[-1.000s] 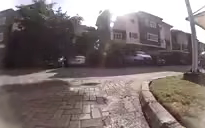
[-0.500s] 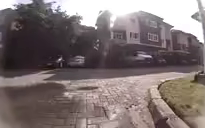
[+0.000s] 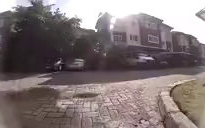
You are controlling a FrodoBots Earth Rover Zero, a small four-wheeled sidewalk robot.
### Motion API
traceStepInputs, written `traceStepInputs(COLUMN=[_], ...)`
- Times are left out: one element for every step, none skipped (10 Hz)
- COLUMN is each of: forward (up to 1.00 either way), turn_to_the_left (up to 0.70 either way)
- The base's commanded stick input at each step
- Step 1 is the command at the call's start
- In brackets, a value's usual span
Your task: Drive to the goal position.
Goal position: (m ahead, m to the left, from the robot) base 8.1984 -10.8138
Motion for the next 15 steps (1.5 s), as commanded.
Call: traceStepInputs(forward=[0.69,0.69,0.69,0.69,0.69,0.69,0.69,0.69,0.69,0.69,0.69,0.69,0.69,0.69,0.69], turn_to_the_left=[-0.35,-0.35,-0.35,-0.08,0.0,-0.08,-0.35,-0.35,-0.35,-0.35,-0.19,-0.03,0.03,0.03,0.03])
